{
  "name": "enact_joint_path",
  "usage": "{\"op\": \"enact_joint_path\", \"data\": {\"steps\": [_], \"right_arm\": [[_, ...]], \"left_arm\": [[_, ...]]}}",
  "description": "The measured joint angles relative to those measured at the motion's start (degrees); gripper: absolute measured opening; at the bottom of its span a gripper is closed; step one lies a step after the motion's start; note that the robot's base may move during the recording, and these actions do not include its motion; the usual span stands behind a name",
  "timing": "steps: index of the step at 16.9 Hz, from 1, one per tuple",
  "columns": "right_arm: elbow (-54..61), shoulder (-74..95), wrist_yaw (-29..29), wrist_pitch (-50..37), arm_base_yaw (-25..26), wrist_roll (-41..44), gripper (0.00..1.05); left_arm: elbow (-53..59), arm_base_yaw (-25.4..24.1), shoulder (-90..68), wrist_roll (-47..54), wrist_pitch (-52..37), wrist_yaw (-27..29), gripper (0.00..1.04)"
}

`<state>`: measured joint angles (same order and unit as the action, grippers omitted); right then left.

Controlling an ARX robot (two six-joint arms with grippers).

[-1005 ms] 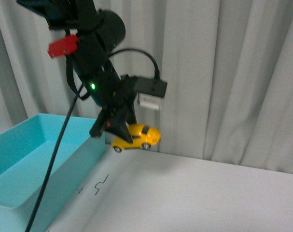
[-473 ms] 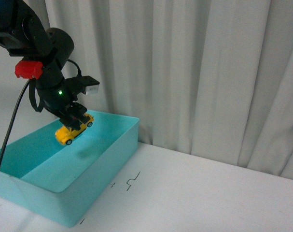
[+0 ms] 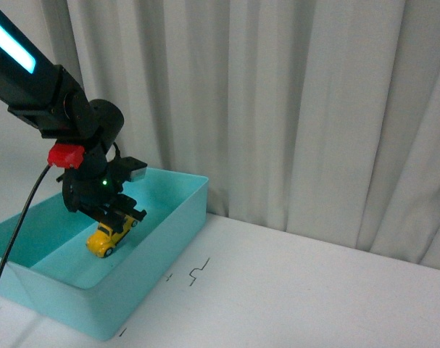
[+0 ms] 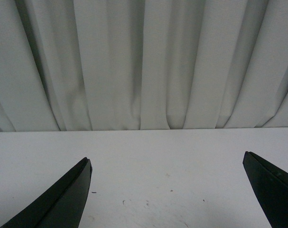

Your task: Wind up and store yellow beetle toy

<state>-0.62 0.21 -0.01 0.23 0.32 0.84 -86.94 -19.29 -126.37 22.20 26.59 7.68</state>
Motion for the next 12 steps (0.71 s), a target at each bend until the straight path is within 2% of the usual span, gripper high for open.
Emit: {"op": "enact_joint_path", "data": {"steps": [12], "right_arm": [[0.0, 0.0, 0.0, 0.0, 0.0, 0.0, 0.98]], "left_arm": [[-0.4, 0.2, -0.8, -1.2, -0.8, 0.0, 0.35]]}}
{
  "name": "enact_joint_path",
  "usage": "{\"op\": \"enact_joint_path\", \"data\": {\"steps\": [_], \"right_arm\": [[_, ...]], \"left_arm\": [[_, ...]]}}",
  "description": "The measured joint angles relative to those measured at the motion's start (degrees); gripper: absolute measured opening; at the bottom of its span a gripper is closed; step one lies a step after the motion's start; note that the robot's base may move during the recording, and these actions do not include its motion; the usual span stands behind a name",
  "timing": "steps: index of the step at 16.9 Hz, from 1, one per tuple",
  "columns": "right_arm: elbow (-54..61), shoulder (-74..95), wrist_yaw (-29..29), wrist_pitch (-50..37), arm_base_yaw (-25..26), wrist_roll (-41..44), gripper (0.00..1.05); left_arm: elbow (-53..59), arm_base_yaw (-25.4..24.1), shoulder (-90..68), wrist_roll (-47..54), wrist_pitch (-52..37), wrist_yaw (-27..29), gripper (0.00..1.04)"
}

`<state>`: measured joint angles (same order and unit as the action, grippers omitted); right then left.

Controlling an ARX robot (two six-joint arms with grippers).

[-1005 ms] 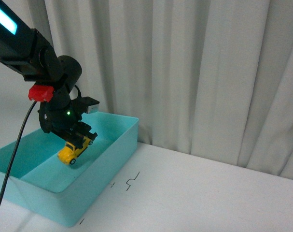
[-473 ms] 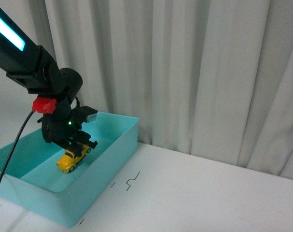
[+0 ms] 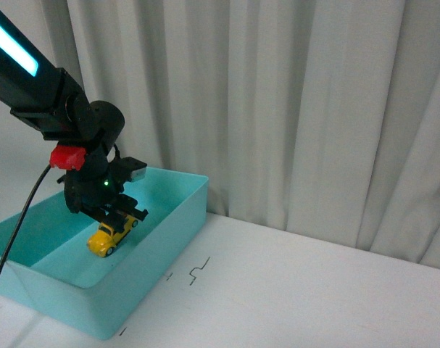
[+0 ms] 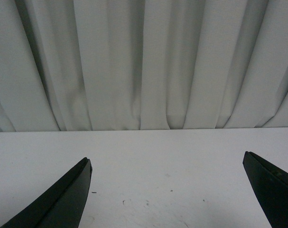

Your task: Wind up and store yellow beetle toy

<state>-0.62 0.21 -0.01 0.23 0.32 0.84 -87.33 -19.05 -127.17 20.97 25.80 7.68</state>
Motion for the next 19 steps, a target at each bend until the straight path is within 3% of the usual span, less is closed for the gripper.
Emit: {"op": "enact_joint_path", "data": {"steps": [6, 12, 15, 19], "right_arm": [[0.0, 0.0, 0.0, 0.0, 0.0, 0.0, 0.98], [0.0, 0.0, 0.0, 0.0, 0.0, 0.0, 0.98], [0.0, 0.0, 0.0, 0.0, 0.0, 0.0, 0.98], [0.0, 0.0, 0.0, 0.0, 0.0, 0.0, 0.98]], "left_arm": [[0.5, 0.2, -0.1, -0.1, -1.5, -0.2, 0.37], [1.4, 0.2, -0.3, -0.1, -0.8, -2.3, 1.0], [2.0, 0.2, 2.9, -0.1, -1.2, -6.1, 0.98], [4.5, -0.9, 15.5, 1.5, -5.2, -15.5, 0.98]]}}
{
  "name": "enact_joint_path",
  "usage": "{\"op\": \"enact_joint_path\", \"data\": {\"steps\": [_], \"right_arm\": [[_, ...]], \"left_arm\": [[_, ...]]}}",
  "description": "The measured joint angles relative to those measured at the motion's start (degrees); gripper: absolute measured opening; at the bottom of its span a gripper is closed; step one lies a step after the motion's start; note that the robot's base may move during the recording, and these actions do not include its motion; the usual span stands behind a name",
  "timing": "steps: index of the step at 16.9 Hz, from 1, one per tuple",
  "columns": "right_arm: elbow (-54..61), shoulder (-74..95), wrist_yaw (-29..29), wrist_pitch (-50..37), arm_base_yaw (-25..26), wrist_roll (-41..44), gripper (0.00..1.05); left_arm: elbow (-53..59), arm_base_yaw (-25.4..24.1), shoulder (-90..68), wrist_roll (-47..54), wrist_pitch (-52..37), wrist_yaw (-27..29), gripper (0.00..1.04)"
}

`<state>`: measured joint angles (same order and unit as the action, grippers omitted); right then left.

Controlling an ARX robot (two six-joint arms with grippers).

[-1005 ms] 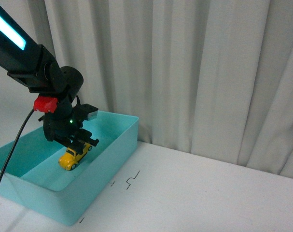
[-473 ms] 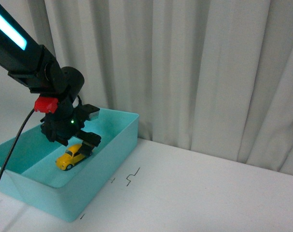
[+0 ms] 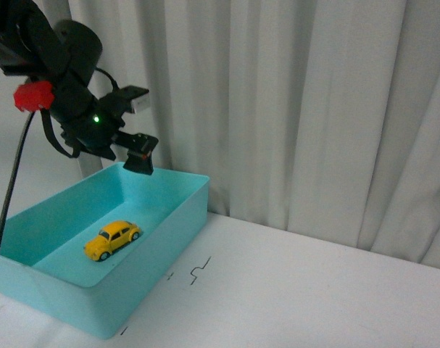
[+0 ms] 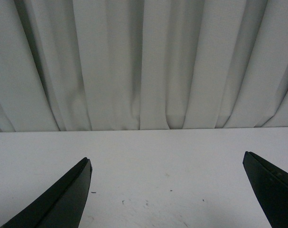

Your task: Wind up and store yellow beetle toy

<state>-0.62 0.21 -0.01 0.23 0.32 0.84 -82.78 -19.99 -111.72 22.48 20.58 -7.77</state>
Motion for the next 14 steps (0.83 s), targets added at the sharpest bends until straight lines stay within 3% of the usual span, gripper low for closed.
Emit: {"op": "enact_joint_path", "data": {"steps": [4, 7, 8, 10, 12, 14], "right_arm": [[0.0, 0.0, 0.0, 0.0, 0.0, 0.0, 0.98], [0.0, 0.0, 0.0, 0.0, 0.0, 0.0, 0.98], [0.0, 0.0, 0.0, 0.0, 0.0, 0.0, 0.98], [0.0, 0.0, 0.0, 0.0, 0.0, 0.0, 0.98], [0.0, 0.0, 0.0, 0.0, 0.0, 0.0, 0.98], [0.0, 0.0, 0.0, 0.0, 0.0, 0.0, 0.98]], "left_arm": [[10.5, -2.0, 15.2, 0.5, -6.7, -9.2, 0.98], [20.2, -0.6, 33.6, -0.2, -11.8, -16.9, 0.98], [30.5, 2.2, 43.5, -7.0, -29.2, -11.8, 0.84], [43.7, 5.5, 54.5, -16.2, -40.6, -7.3, 0.65], [53.5, 8.2, 59.5, -20.4, -45.4, -4.2, 0.41], [59.4, 9.9, 61.3, -21.2, -46.3, -2.4, 0.25]]}}
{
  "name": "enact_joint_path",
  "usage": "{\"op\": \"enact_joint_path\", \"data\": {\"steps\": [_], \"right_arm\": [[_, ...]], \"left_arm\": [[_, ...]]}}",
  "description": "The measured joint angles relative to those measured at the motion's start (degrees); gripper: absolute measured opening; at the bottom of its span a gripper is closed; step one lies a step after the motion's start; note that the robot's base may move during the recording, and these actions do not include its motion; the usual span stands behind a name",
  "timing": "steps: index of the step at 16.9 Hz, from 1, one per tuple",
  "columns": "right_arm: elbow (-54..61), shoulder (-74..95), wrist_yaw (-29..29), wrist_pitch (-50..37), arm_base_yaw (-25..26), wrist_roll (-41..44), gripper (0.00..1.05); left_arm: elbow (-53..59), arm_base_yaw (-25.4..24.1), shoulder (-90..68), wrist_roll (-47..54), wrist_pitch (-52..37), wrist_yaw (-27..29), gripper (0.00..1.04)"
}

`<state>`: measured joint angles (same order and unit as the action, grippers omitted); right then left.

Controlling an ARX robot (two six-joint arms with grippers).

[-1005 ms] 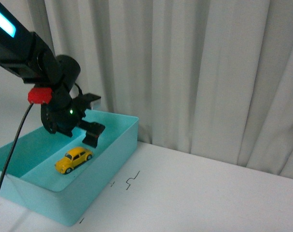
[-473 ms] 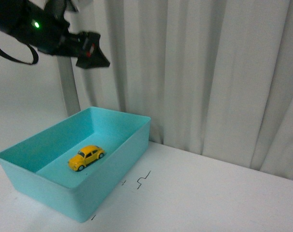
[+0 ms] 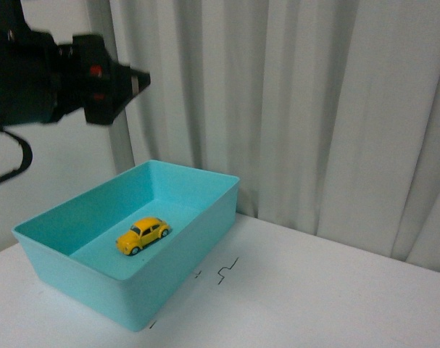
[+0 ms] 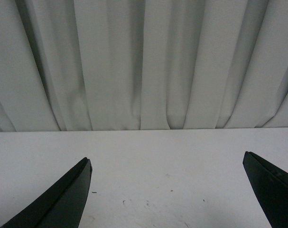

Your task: Wind up and store yellow beetle toy

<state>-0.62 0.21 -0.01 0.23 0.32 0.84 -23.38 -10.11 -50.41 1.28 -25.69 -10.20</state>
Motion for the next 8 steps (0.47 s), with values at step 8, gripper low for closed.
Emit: {"op": "enact_joint_path", "data": {"steps": [8], "right_arm": [[0.0, 0.0, 0.0, 0.0, 0.0, 0.0, 0.98]], "left_arm": [[14.1, 8.7, 13.7, -1.1, -1.6, 9.4, 0.02]]}}
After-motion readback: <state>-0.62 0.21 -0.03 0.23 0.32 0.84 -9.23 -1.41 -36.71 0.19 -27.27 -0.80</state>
